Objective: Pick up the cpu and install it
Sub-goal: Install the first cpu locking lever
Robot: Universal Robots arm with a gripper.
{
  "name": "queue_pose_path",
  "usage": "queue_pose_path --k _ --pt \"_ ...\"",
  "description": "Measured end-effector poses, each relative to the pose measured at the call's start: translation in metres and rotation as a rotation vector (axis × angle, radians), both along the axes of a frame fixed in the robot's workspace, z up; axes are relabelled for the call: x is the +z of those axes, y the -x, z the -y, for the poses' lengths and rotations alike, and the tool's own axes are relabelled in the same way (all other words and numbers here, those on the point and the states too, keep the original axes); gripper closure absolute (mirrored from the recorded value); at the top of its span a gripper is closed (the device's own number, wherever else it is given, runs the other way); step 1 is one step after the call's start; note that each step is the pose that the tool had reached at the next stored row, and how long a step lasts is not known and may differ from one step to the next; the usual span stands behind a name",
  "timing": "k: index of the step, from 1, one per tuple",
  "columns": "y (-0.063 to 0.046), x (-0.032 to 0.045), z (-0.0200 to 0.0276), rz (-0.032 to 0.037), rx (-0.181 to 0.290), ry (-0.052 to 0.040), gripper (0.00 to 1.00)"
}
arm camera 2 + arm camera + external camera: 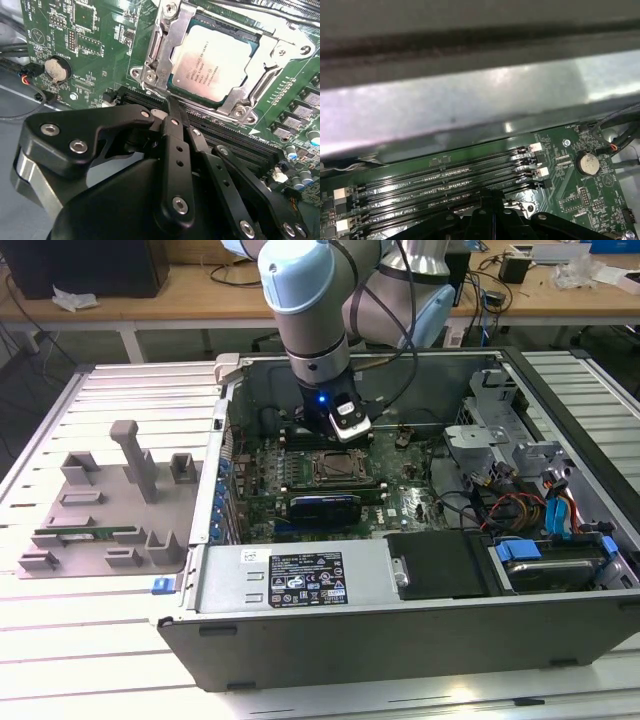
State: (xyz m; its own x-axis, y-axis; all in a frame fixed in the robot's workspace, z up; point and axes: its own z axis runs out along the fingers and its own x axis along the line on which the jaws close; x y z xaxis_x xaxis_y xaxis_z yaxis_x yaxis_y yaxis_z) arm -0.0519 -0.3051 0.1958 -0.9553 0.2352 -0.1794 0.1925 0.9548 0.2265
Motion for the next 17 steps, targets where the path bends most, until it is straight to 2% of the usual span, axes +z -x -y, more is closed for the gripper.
queue_pose_path --k 2,4,8,11,17 --pt "-0.0001 -0.0001 0.0001 0.0001 0.0 -0.0002 0.89" --pt "-0.0001 0.0 0.0001 0.0001 0.0 -0.0046 0.89" --pt "-0.0003 -0.0001 0.0008 0.0001 0.0 -0.0048 0.89" --pt "-0.0049 0.0 0.0019 0.0002 0.0 -0.0038 0.89" --pt "-0.0061 0.0004 0.0023 0.0 0.0 -0.0069 0.89"
